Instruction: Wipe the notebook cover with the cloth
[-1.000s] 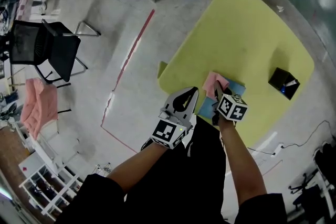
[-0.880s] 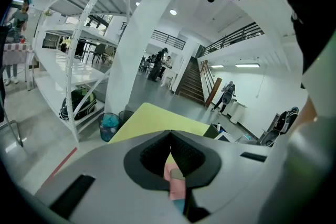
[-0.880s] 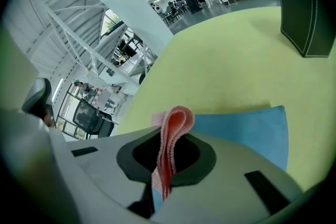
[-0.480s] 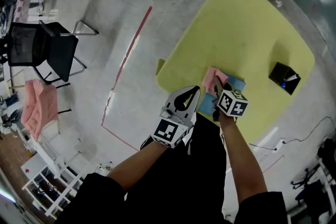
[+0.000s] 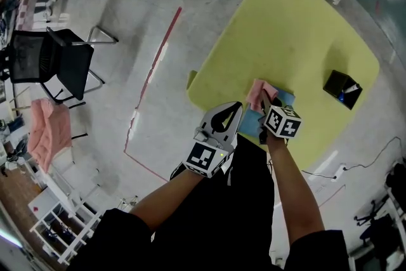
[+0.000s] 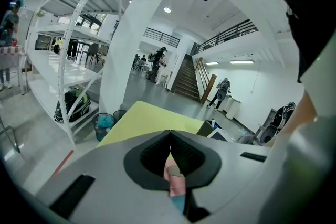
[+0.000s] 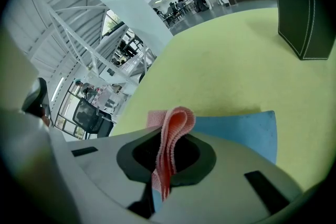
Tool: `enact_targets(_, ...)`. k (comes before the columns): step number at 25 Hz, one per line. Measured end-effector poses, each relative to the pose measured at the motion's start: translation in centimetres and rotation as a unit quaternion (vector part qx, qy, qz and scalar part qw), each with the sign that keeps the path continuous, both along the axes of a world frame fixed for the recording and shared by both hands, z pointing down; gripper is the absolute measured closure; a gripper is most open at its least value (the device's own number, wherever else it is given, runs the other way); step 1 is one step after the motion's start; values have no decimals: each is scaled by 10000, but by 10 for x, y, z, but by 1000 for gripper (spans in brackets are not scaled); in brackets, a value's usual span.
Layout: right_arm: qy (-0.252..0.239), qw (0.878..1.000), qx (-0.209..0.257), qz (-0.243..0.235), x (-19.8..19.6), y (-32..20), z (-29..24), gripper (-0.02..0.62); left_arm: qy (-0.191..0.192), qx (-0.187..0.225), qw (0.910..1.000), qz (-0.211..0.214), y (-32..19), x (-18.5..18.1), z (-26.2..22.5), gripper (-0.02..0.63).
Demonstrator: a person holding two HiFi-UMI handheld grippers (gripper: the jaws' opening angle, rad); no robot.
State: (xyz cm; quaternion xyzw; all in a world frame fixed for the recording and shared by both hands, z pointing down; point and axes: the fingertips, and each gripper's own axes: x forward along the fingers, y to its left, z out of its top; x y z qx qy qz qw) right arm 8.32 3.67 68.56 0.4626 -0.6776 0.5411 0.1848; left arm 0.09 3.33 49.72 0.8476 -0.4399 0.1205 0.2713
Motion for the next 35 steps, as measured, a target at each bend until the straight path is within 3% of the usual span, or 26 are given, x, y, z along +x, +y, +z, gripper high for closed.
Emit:
enact_targets(21,113,9999,37,91,25,7,2,560,-158,6,9996,213,0,18,1,598)
enact_targets(28,106,9999,13,117,37,9,4,560,80,-33,9989,470,8,43,0,598)
enact_targets(35,144,9998,30,112,49,10,3,560,92,-61,9990,440,6,49,-1,598)
